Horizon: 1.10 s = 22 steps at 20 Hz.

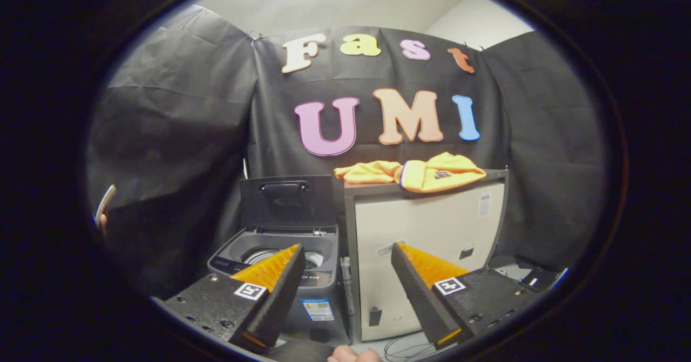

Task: Put the clothes into the washing machine and then close the washing machine lid.

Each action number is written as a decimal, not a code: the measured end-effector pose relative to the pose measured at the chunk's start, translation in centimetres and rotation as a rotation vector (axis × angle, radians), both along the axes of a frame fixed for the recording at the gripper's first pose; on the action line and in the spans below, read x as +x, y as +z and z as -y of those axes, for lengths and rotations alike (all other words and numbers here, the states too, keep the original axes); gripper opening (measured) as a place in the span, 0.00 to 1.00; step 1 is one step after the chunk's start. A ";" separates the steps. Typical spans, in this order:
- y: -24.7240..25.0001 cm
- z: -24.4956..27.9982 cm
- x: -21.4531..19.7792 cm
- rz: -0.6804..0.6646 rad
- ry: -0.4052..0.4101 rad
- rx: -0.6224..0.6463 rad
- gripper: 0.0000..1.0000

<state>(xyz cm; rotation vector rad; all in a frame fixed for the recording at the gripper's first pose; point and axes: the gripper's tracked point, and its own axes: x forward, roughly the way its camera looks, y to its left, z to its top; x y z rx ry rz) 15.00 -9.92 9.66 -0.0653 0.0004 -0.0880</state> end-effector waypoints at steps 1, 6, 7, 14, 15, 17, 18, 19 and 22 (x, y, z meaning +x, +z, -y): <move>0.7 0.7 0.8 -0.003 -0.008 -0.005 0.97; 4.2 3.7 4.7 -0.016 -0.035 0.022 0.97; 5.0 4.3 5.6 -0.022 -0.041 0.029 0.97; 8.7 9.0 11.5 -0.079 -0.084 0.101 0.97; 9.4 9.9 12.4 -0.090 -0.094 0.117 0.97; 10.7 12.1 14.1 -0.089 -0.132 0.137 0.97; 11.4 13.3 14.9 -0.094 -0.159 0.125 0.97; 11.8 14.8 15.6 -0.096 -0.197 0.113 0.97; 11.1 17.3 17.7 -0.173 -0.247 0.153 0.97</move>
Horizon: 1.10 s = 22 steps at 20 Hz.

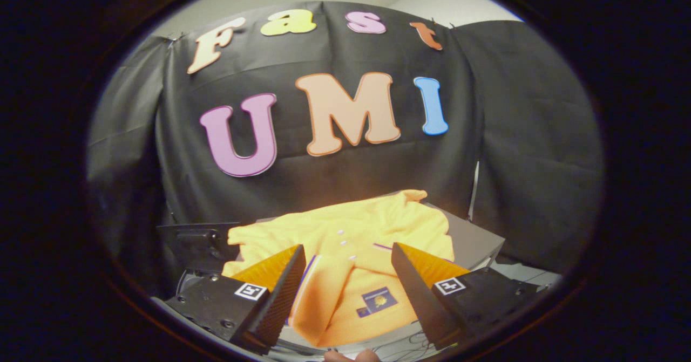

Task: Put the clothes into the washing machine and then close the washing machine lid.

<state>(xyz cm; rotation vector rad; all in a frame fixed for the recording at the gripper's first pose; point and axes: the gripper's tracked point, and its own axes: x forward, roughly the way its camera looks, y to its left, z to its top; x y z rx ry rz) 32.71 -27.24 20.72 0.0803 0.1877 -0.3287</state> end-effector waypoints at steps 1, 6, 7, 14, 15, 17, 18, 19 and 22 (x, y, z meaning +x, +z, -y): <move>-0.3 0.8 0.6 -0.009 -0.020 0.021 0.98; -3.3 2.4 2.2 -0.134 -0.076 0.015 0.97; -3.3 2.6 2.7 -0.142 -0.088 -0.015 0.98; -4.1 2.3 2.7 -0.196 -0.103 -0.098 0.89; -4.0 2.1 2.7 -0.200 -0.097 -0.097 0.86; -3.9 1.7 3.2 -0.210 -0.103 -0.104 0.70; -4.0 1.4 3.6 -0.218 -0.104 -0.119 0.57; -4.0 1.1 3.7 -0.225 -0.113 -0.147 0.46; -3.6 0.5 3.3 -0.254 -0.128 -0.197 0.19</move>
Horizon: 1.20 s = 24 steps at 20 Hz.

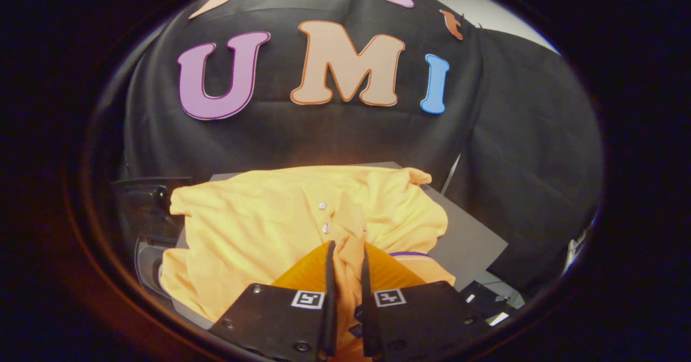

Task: Put the clothes into the washing machine and then close the washing machine lid.

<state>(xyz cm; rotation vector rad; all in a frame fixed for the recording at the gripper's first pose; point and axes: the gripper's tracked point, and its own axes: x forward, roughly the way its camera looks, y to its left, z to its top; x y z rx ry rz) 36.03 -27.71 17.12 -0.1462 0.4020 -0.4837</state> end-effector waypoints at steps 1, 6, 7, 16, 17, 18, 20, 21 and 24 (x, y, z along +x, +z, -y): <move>0.0 -0.5 0.1 0.001 0.014 0.019 0.16; 0.6 -4.9 1.2 0.048 0.085 0.038 0.13; 1.0 -5.9 1.4 0.066 0.102 0.042 0.13; 1.3 -17.4 4.4 0.071 0.294 0.122 0.13; 1.1 -18.6 4.7 0.063 0.313 0.116 0.13; 0.9 -19.7 5.0 0.053 0.332 0.117 0.13; 0.2 -22.1 5.6 0.035 0.362 0.128 0.13; -0.2 -23.3 6.0 0.030 0.379 0.132 0.13; -1.2 -26.1 6.6 -0.001 0.417 0.133 0.13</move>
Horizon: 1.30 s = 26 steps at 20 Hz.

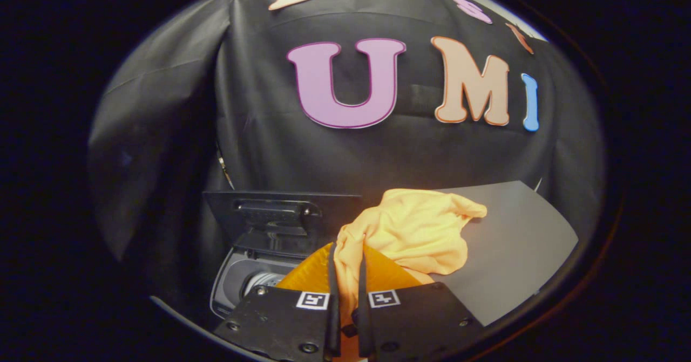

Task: Put the clothes into the washing machine and then close the washing machine lid.

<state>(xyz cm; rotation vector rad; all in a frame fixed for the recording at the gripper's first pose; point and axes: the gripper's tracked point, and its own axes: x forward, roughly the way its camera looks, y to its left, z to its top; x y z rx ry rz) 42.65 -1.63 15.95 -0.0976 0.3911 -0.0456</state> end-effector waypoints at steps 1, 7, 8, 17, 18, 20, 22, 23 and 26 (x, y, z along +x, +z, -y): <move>-0.2 -1.0 0.3 -0.006 0.015 0.015 0.13; -2.9 -7.1 2.0 -0.060 0.097 0.093 0.13; -3.4 -8.0 2.3 -0.069 0.111 0.095 0.13; -7.2 -13.0 4.5 -0.111 0.163 0.087 0.13; -7.3 -13.0 4.6 -0.105 0.164 0.067 0.12; -8.1 -13.6 5.0 -0.110 0.170 0.040 0.13; -8.6 -13.7 5.5 -0.118 0.159 0.032 0.13; -8.8 -13.9 5.9 -0.120 0.154 0.042 0.13; -9.5 -14.1 6.5 -0.126 0.145 0.075 0.13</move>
